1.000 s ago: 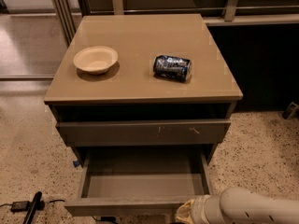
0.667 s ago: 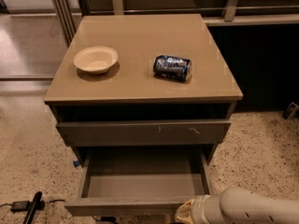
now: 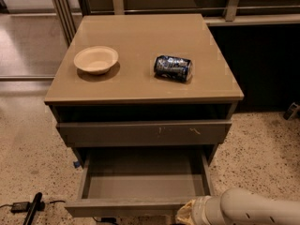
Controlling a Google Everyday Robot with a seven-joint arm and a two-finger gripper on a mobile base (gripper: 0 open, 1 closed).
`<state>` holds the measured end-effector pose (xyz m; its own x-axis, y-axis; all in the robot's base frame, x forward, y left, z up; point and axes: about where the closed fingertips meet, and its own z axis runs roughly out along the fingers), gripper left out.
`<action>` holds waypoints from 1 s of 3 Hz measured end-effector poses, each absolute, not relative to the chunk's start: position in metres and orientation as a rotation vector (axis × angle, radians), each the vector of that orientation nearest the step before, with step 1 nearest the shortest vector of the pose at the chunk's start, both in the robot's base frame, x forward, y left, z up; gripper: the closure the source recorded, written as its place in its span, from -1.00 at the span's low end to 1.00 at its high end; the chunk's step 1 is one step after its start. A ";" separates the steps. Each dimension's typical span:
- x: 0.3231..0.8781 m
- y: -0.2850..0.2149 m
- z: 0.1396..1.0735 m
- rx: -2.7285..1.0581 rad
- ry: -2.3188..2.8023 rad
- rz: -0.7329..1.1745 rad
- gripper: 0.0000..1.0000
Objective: Close middle drawer
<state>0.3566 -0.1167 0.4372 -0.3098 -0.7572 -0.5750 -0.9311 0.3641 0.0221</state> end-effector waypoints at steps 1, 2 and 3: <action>0.361 -0.113 0.435 -1.478 2.146 0.487 -0.76; 0.370 -0.110 0.435 -1.487 2.134 0.470 -1.00; 0.369 -0.110 0.435 -1.487 2.134 0.470 -0.63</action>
Offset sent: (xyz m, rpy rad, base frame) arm 0.1827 0.0609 -0.0005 -0.1135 -0.2649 0.0929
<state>0.3689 -0.1098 0.4345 -0.2835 -0.7682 -0.5740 -0.9383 0.3458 0.0006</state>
